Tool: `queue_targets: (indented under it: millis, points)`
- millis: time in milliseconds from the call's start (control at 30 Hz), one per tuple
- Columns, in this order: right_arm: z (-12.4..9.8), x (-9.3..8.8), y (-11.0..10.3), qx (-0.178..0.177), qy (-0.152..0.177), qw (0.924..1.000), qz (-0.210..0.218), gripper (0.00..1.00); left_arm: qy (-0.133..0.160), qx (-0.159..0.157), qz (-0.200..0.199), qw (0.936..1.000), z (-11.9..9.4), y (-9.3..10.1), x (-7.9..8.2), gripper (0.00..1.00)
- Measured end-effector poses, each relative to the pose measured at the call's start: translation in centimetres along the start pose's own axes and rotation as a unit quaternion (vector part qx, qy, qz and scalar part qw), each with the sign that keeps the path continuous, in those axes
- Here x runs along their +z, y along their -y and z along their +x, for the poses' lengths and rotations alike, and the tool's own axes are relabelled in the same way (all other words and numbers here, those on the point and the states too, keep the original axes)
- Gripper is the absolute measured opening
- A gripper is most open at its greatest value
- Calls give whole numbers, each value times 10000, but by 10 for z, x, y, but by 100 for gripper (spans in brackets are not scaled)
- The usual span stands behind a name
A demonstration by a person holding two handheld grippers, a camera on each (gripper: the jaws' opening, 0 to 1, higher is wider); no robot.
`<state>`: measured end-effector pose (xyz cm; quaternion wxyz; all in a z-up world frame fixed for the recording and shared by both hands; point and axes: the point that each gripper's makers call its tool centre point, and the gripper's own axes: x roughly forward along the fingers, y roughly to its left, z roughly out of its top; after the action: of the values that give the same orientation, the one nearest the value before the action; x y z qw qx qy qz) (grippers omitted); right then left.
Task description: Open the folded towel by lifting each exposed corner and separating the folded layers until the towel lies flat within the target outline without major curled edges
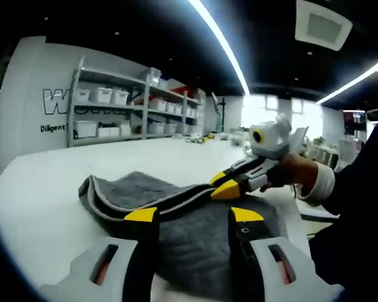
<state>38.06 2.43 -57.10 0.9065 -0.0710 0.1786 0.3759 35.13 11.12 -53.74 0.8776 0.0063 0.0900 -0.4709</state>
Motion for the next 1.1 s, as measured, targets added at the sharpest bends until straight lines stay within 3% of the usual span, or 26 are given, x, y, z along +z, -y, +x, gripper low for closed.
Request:
queue_targets:
  millis: [100, 167, 300, 567, 700, 867, 1100]
  points:
    - [-2, 2, -1, 8, 33, 10000, 45, 6, -63, -98, -138, 9998, 0, 4, -3, 43]
    - [-3, 4, -4, 69, 83, 9999, 98, 4, 1, -184, -540, 9984, -1, 7, -1, 41]
    - [-3, 7, -9, 141, 85, 9997, 168, 2, 82, -315, -776, 9965, -3, 4, 2, 35]
    - [-7, 17, -20, 288, 207, 9987, 368, 2, 201, -46, -741, 9970, -9, -16, 9, 33]
    - [-8, 28, -32, 430, 304, 9979, 376, 2, 275, -316, -1193, 9920, -6, -8, 10, 31]
    - [-11, 33, -41, 416, 346, 9982, 240, 2, 259, -319, -1306, 9906, -4, -14, 8, 27]
    - [-16, 44, -56, 465, 505, 9976, 23, 2, 420, -483, -1814, 9813, -6, -15, 16, 27]
